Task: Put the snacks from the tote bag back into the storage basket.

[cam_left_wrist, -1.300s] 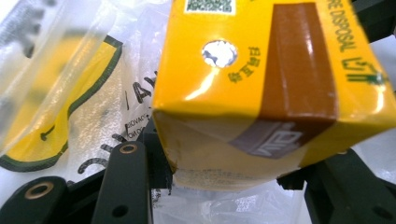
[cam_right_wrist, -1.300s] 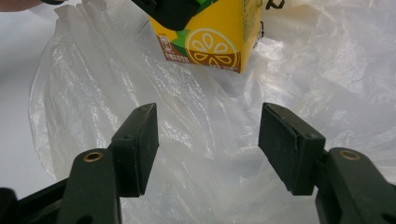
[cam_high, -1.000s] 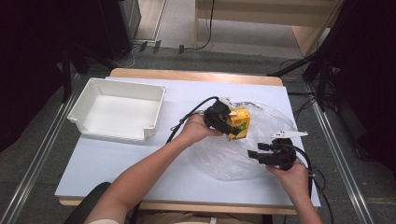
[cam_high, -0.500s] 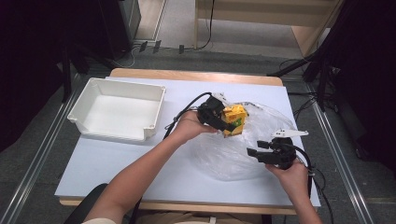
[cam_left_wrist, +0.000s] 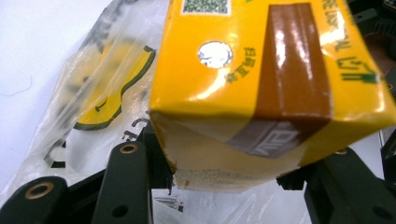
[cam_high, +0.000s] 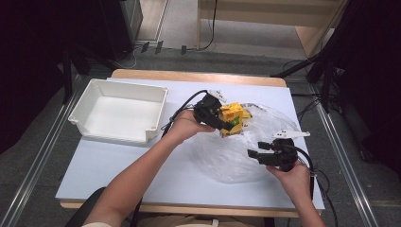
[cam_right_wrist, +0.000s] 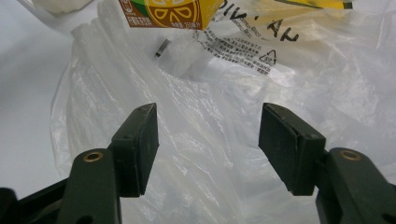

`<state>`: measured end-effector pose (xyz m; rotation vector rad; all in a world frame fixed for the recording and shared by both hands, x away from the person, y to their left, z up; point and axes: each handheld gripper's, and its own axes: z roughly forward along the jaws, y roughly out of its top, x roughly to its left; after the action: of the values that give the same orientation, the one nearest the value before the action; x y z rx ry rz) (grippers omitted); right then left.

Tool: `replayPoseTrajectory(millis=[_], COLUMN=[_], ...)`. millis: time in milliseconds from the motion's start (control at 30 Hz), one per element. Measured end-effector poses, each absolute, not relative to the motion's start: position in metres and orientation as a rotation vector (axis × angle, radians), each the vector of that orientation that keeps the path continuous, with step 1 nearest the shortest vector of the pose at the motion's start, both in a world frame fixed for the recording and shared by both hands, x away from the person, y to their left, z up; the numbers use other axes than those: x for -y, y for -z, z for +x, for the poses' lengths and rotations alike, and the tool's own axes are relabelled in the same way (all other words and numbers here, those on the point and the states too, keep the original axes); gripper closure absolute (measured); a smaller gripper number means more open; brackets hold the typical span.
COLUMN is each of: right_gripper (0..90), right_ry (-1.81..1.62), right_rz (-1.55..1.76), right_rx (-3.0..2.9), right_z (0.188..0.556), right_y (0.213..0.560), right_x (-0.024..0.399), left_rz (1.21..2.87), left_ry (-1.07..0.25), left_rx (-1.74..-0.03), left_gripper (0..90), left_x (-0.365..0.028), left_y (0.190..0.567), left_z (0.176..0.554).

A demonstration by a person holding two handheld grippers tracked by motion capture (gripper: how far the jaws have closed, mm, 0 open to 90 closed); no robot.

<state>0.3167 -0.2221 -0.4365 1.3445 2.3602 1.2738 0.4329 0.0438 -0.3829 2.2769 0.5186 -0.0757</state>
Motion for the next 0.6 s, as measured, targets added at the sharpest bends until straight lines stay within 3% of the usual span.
replayPoseTrajectory(millis=[600], right_gripper=[38.8], right_ry=[-1.28], right_rz=[1.306], right_rx=[-2.376], right_z=[0.317], right_y=[0.434], right_x=[0.216], left_rz=[2.263], left_ry=[0.048], left_rx=[-0.56], left_gripper=[51.0], left_x=[-0.065], left_y=[0.368], left_z=[0.43])
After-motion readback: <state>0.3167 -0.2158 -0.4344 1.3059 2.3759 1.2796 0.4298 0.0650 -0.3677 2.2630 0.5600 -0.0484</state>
